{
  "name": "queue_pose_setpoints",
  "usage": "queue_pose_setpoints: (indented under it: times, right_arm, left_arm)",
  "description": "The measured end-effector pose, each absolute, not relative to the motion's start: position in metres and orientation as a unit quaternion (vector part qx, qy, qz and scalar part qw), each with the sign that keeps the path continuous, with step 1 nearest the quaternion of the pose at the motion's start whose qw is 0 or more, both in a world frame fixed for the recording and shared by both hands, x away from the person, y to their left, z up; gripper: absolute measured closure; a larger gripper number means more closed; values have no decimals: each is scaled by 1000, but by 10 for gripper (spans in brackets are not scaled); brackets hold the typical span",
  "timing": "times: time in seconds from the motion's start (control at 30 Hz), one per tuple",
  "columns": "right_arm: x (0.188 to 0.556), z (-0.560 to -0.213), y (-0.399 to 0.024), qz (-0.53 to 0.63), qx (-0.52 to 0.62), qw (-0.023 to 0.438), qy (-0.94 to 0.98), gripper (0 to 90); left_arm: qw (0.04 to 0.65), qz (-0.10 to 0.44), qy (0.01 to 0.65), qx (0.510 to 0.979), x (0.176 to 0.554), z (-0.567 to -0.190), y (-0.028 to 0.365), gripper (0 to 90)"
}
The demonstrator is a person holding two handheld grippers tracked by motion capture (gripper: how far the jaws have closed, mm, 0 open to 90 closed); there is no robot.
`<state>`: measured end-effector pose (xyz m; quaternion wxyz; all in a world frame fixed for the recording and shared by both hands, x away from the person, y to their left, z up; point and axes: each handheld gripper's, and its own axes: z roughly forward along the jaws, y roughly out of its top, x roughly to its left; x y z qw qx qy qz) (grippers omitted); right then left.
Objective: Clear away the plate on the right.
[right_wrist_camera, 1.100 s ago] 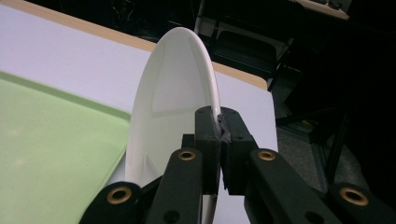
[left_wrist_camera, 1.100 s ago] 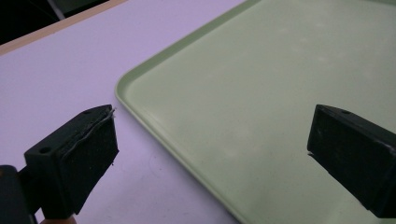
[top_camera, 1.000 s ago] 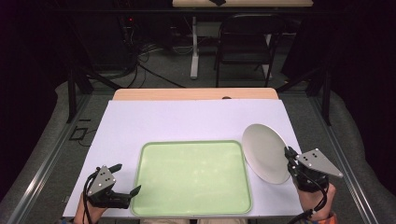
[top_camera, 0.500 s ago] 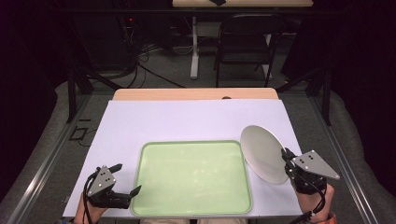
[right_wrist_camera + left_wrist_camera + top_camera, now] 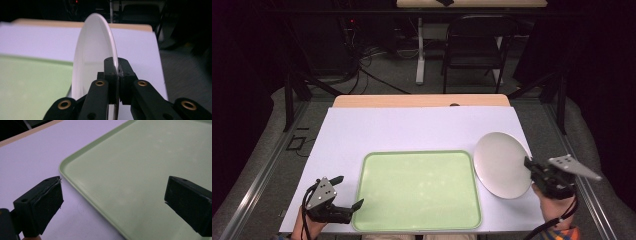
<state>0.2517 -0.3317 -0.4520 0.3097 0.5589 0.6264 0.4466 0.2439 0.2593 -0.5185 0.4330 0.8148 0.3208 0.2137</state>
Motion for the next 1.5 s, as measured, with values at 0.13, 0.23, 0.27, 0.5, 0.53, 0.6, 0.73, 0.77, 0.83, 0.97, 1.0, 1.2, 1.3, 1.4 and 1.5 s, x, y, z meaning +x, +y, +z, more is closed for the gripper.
queue_pose_setpoints:
  times: [0.13, 0.23, 0.27, 0.5, 0.53, 0.6, 0.73, 0.77, 0.83, 0.97, 1.0, 1.2, 1.3, 1.4, 1.5]
  right_arm:
    - [257, -462, -367, 519, 615, 222, 551, 864]
    - [257, -464, -372, 554, 620, 178, 526, 864]
    - [257, -465, -370, 566, 620, 156, 520, 864]
    - [269, -470, -328, 603, 594, 67, 529, 865]
    - [271, -470, -320, 604, 589, 57, 534, 865]
    - [275, -472, -306, 605, 584, 40, 540, 864]
    - [282, -473, -285, 603, 573, 22, 555, 864]
    - [287, -475, -269, 601, 565, 10, 565, 864]
    - [290, -475, -257, 601, 558, 0, 573, 864]
    - [294, -477, -236, 600, 541, -14, 589, 863]
    - [295, -478, -232, 598, 538, -17, 593, 863]
    - [297, -488, -216, 597, 527, -40, 604, 868]
    - [297, -492, -212, 598, 521, -50, 607, 866]
    - [295, -491, -210, 604, 504, -30, 617, 858]
    - [294, -490, -210, 602, 498, -19, 624, 844]
  left_arm:
    - [437, 200, 334, 811, 249, -516, 257, 7]
    - [453, 181, 346, 802, 251, -514, 252, 0]
    - [457, 174, 345, 801, 252, -513, 250, 0]
    - [467, 135, 332, 808, 264, -509, 212, 0]
    - [471, 122, 325, 811, 266, -509, 205, 0]
    - [479, 88, 318, 813, 270, -511, 190, 0]
    - [497, 24, 306, 812, 278, -515, 162, 0]
    - [500, 4, 303, 812, 282, -519, 149, 0]
    - [497, -8, 298, 815, 286, -523, 135, 3]
    - [508, -16, 306, 805, 290, -527, 127, 66]
    - [517, -21, 308, 798, 291, -527, 128, 98]
    - [556, -36, 358, 750, 294, -526, 143, 403]
    - [562, -43, 362, 743, 294, -527, 146, 526]
    - [571, -50, 364, 734, 293, -528, 149, 582]
    - [571, -41, 360, 737, 292, -525, 150, 617]
